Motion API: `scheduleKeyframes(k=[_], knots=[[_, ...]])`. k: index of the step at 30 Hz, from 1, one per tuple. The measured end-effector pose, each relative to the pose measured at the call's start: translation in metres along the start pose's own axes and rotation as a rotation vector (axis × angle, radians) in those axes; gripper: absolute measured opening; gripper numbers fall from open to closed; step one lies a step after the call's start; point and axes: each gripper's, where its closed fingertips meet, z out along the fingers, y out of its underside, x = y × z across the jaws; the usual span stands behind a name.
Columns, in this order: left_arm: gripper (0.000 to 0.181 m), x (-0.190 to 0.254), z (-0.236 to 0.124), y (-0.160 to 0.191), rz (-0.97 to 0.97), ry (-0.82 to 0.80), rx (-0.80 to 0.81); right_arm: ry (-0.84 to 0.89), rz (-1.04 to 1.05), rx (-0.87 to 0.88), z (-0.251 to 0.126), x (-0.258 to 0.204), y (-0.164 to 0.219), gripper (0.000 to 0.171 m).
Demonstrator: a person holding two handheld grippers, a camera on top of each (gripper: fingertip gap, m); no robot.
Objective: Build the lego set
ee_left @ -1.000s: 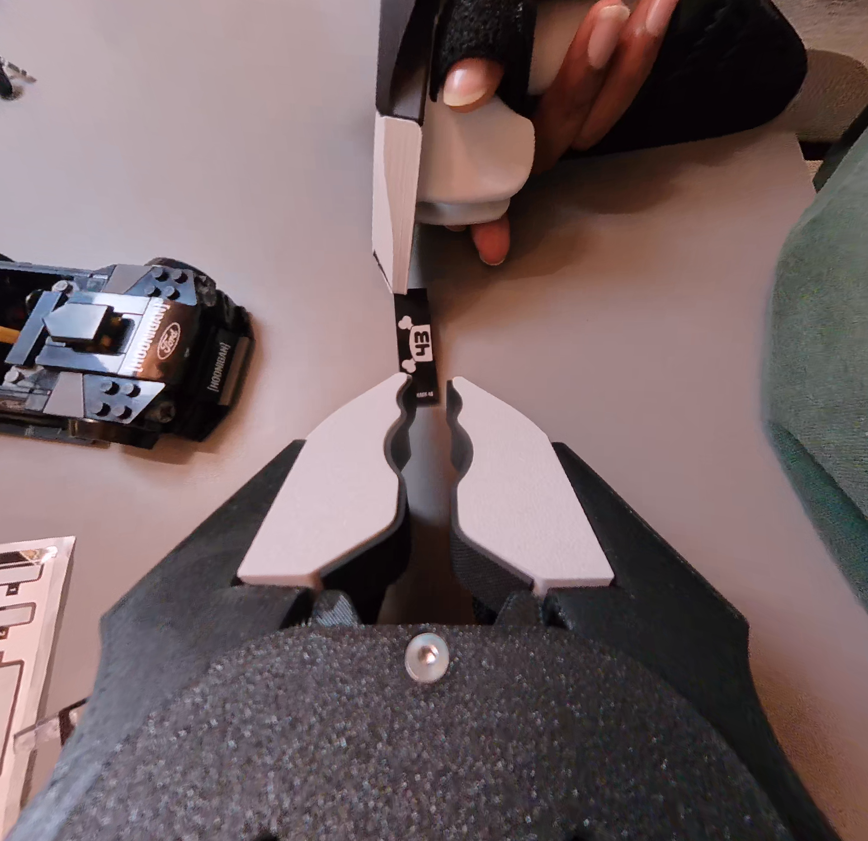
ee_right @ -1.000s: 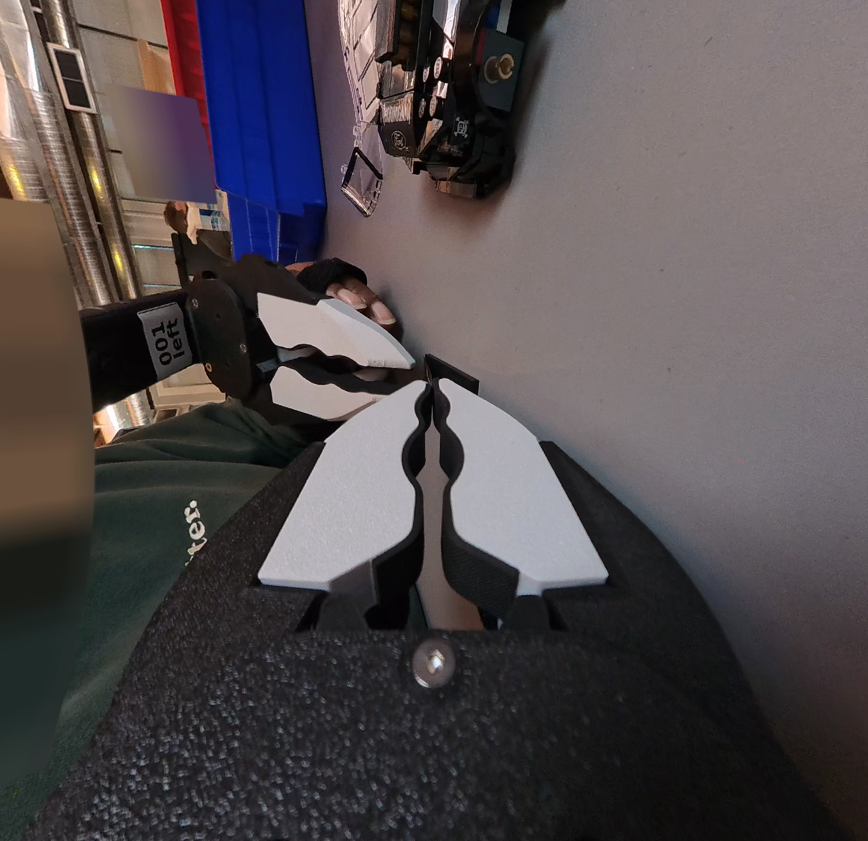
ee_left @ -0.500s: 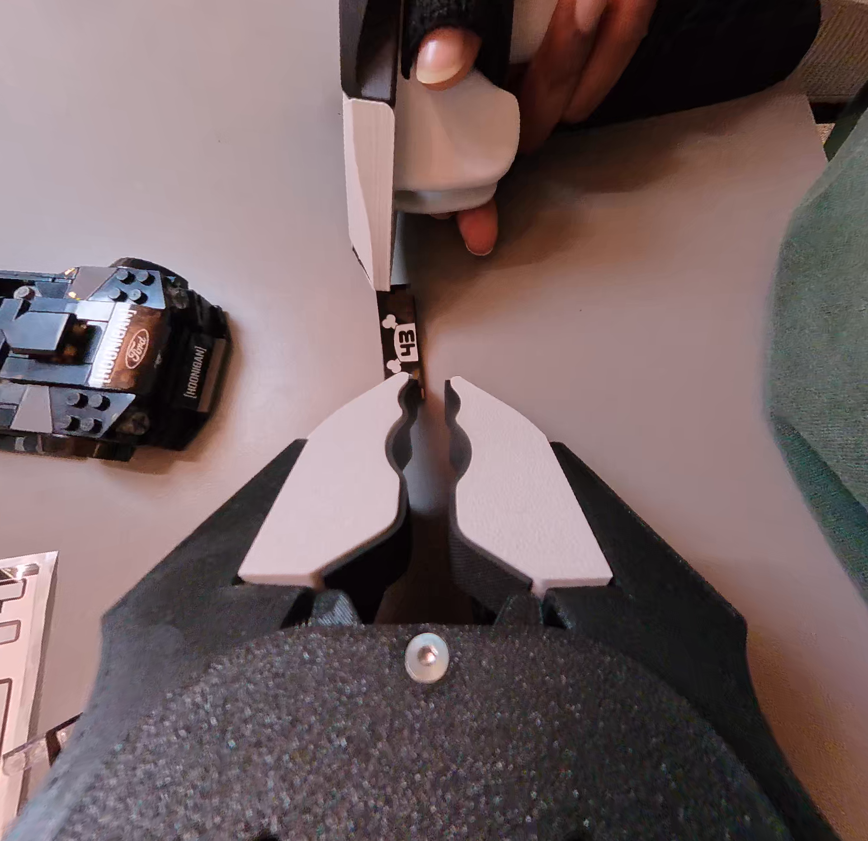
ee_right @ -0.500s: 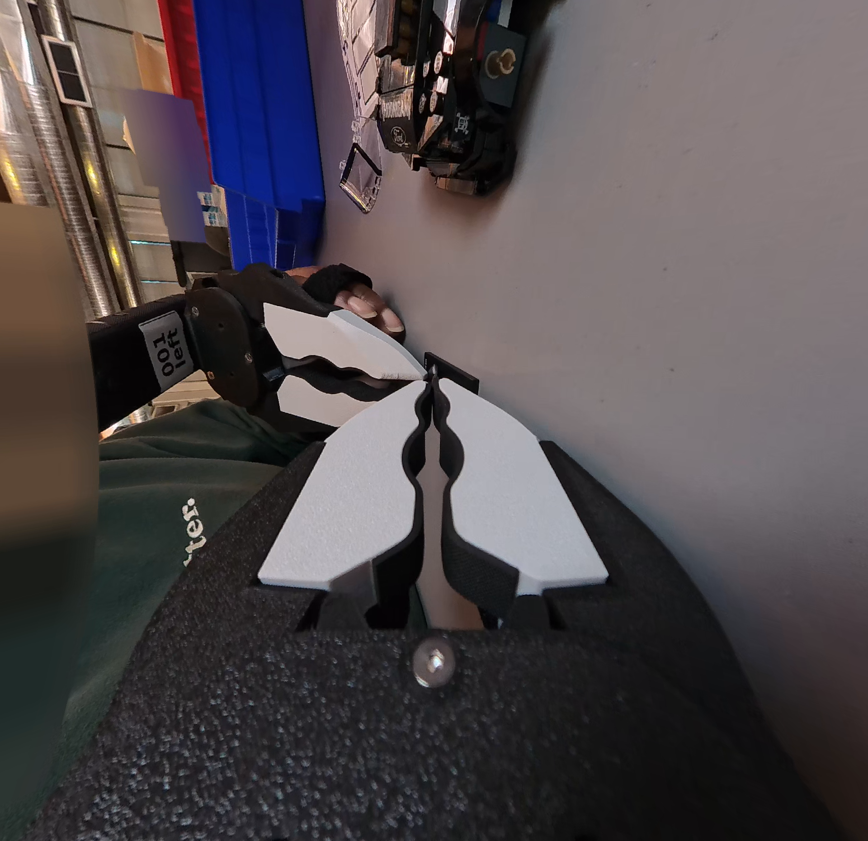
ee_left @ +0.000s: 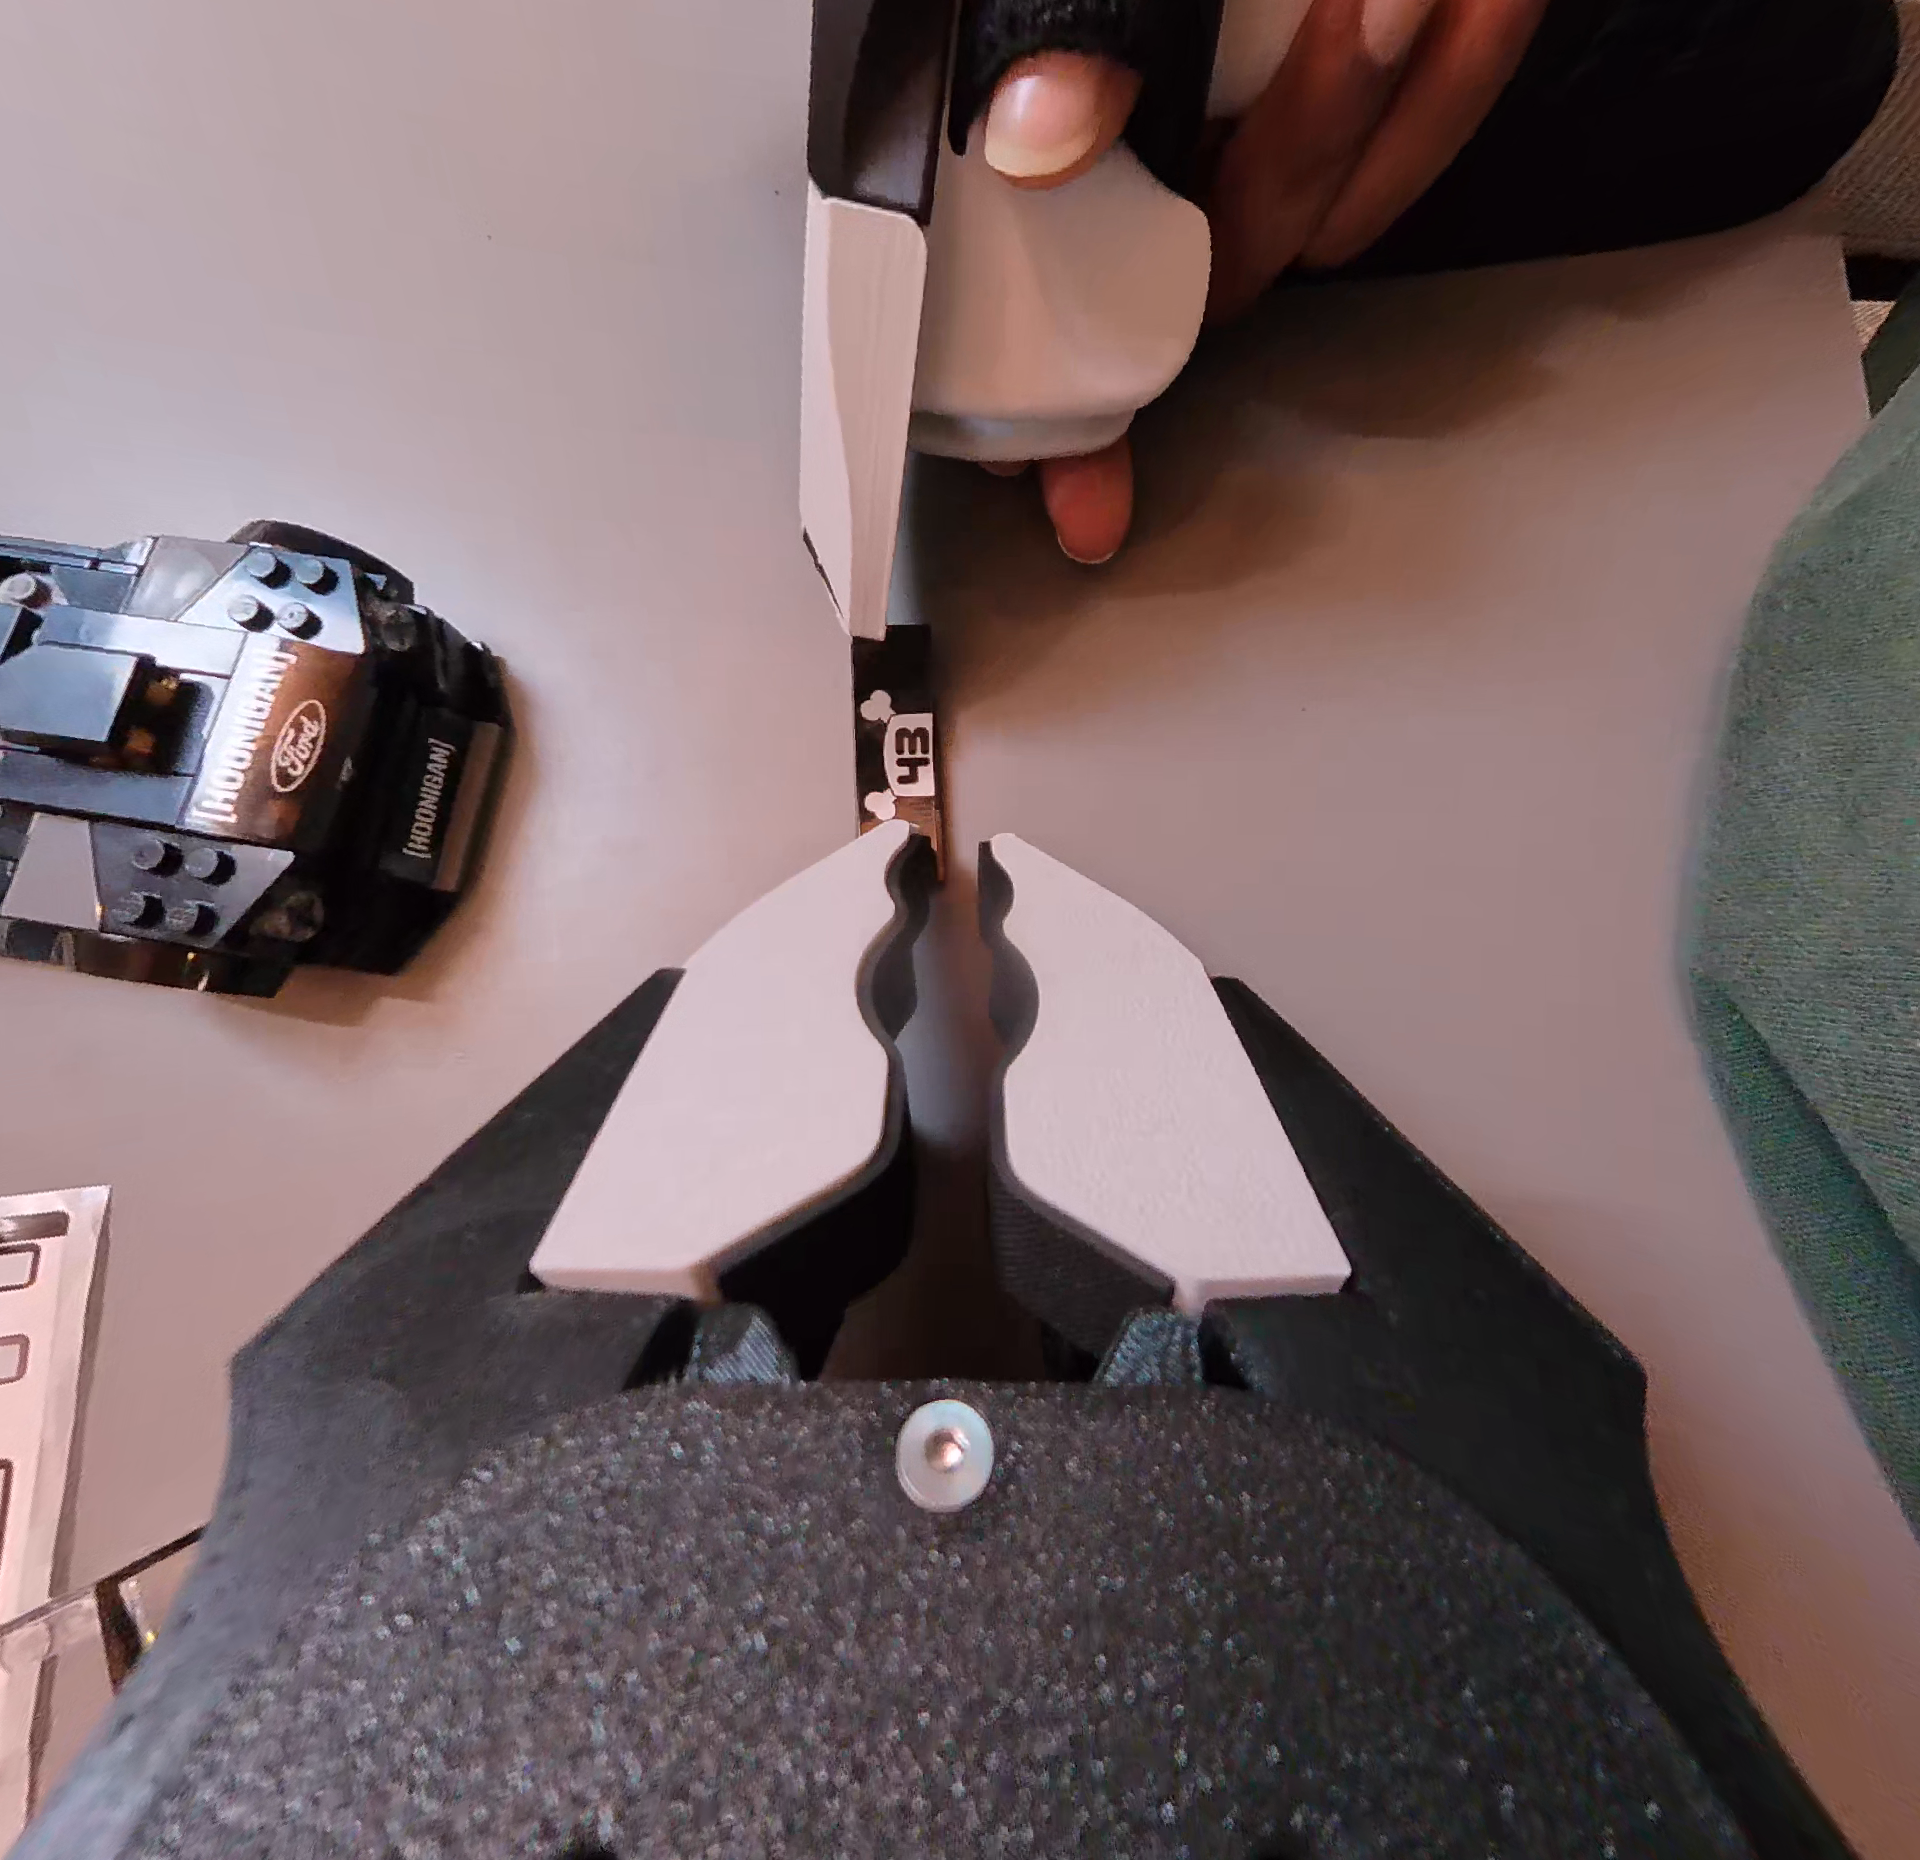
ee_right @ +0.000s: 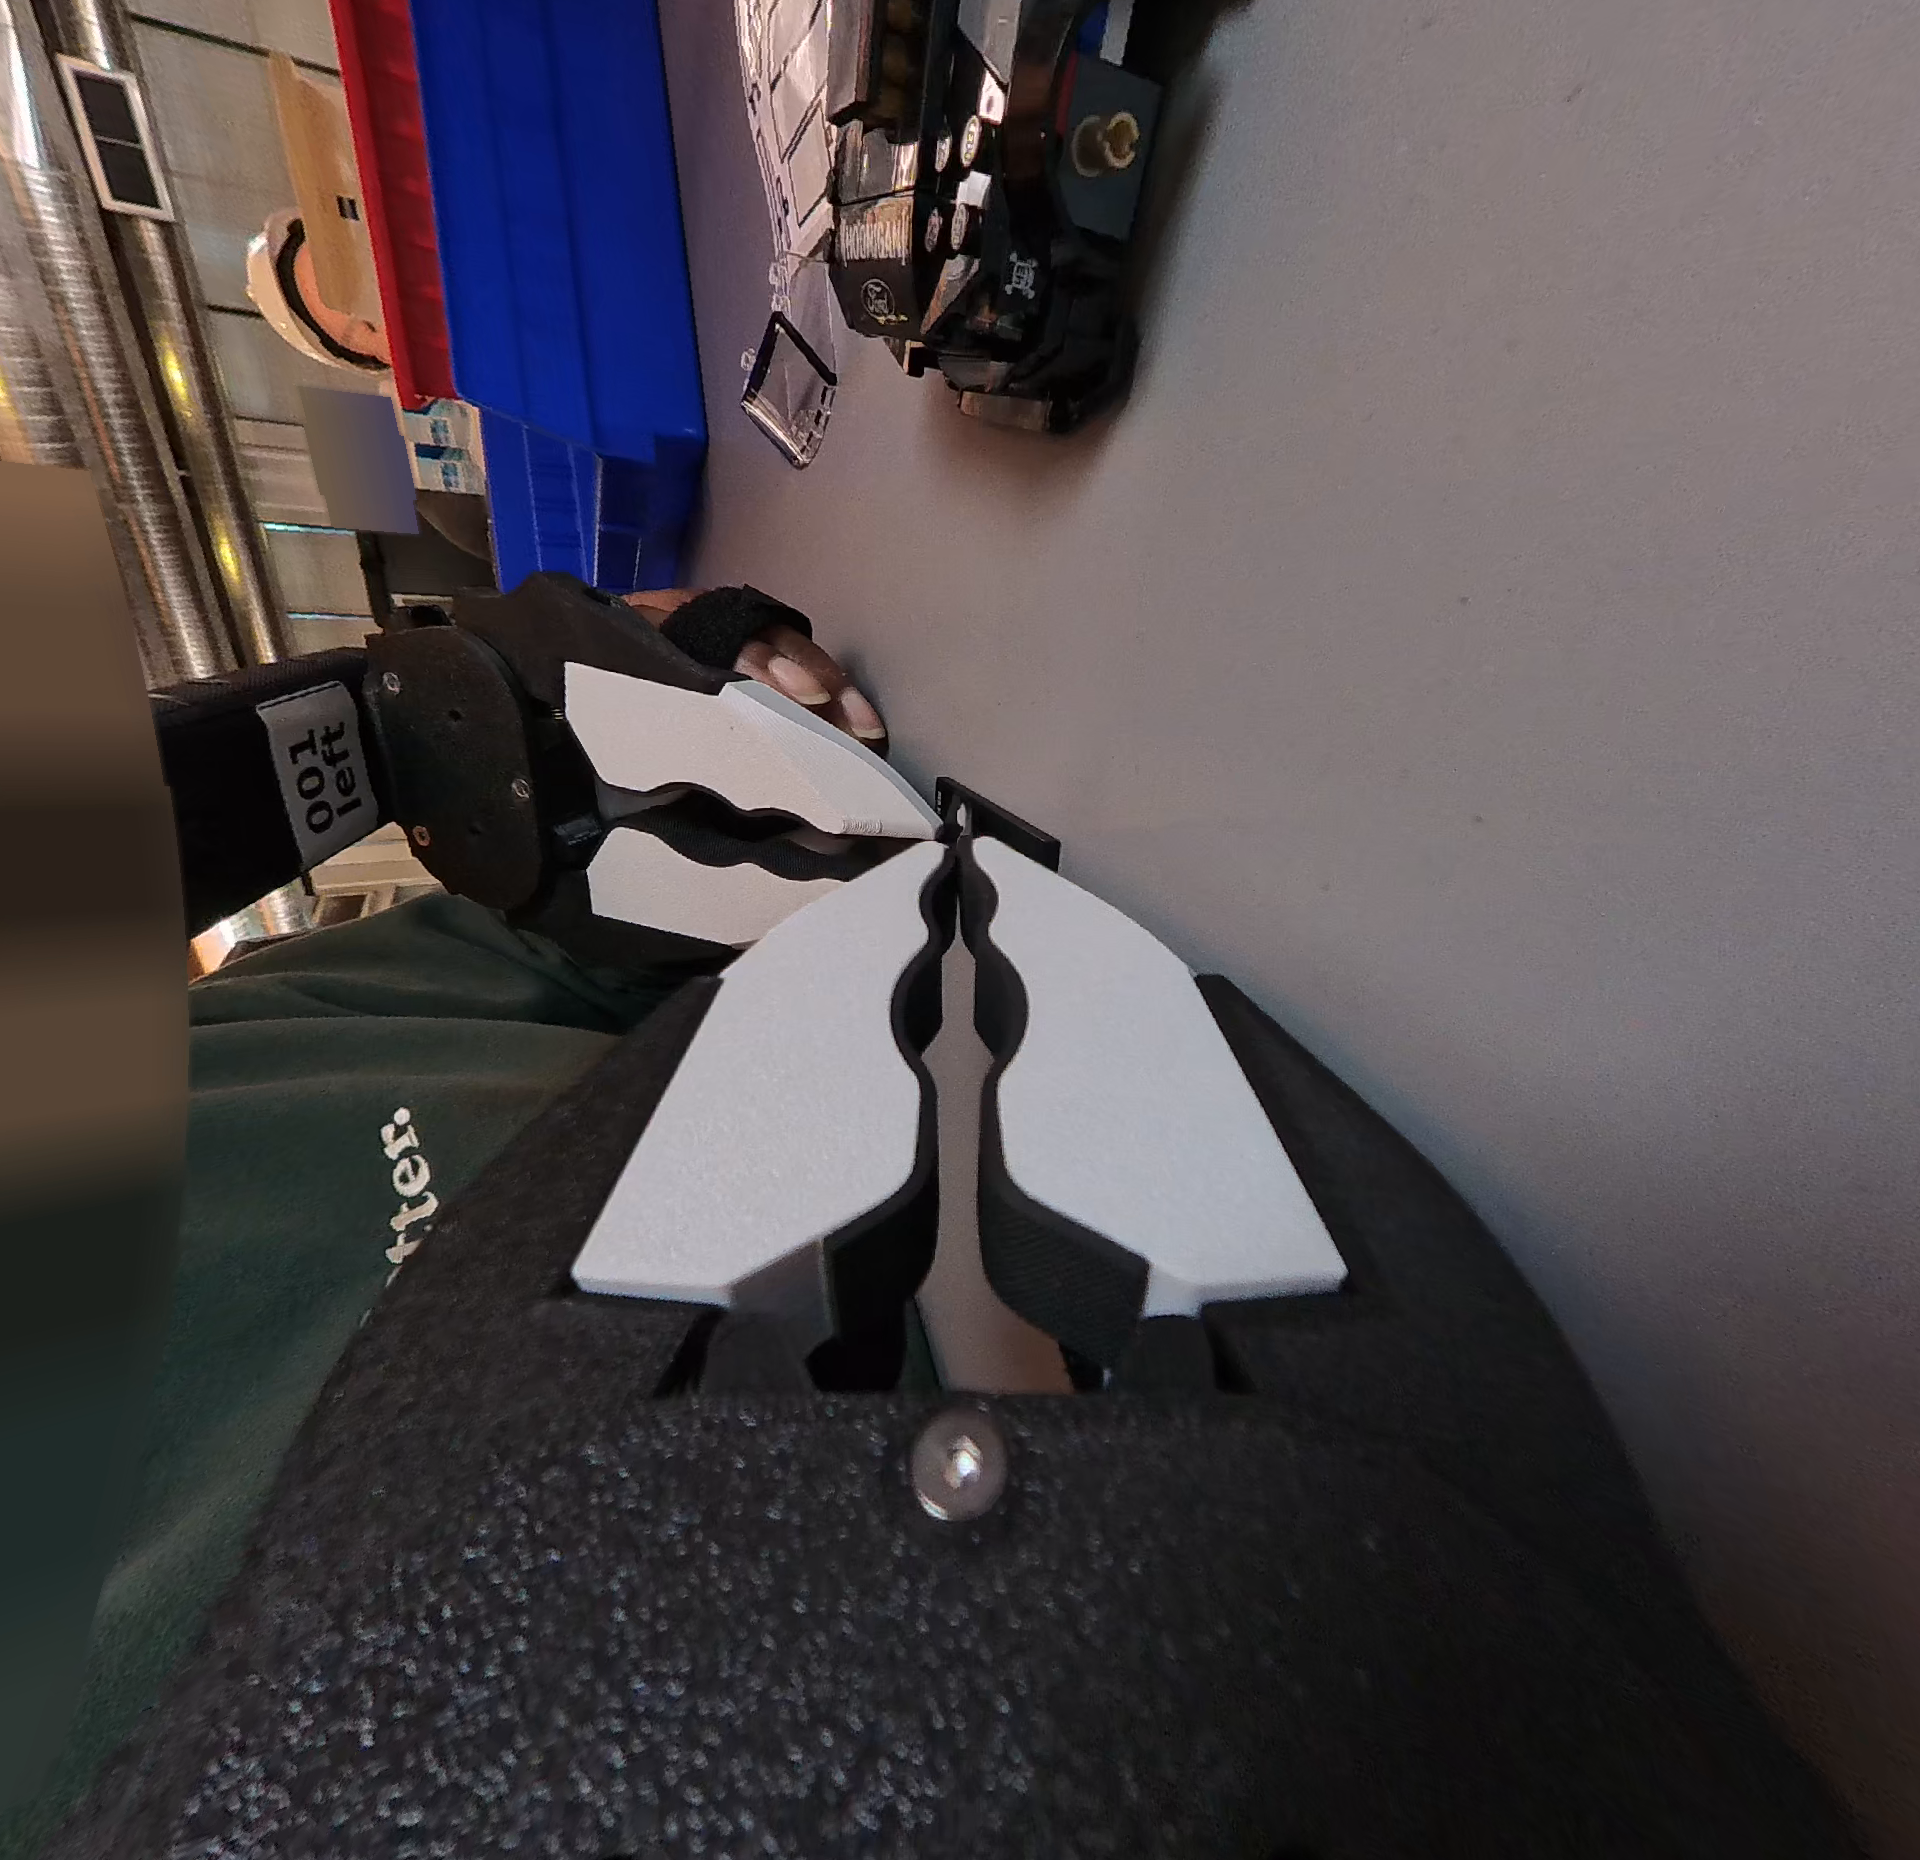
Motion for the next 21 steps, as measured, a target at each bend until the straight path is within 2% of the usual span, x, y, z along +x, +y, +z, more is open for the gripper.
scheduleKeyframes(k=[21], knots=[[0.006,0.0011,-0.0011,0.0016,0.003,-0.004,-0.004,0.168,-0.121,-0.075,0.0018,0.0091,0.0044,0.0]])
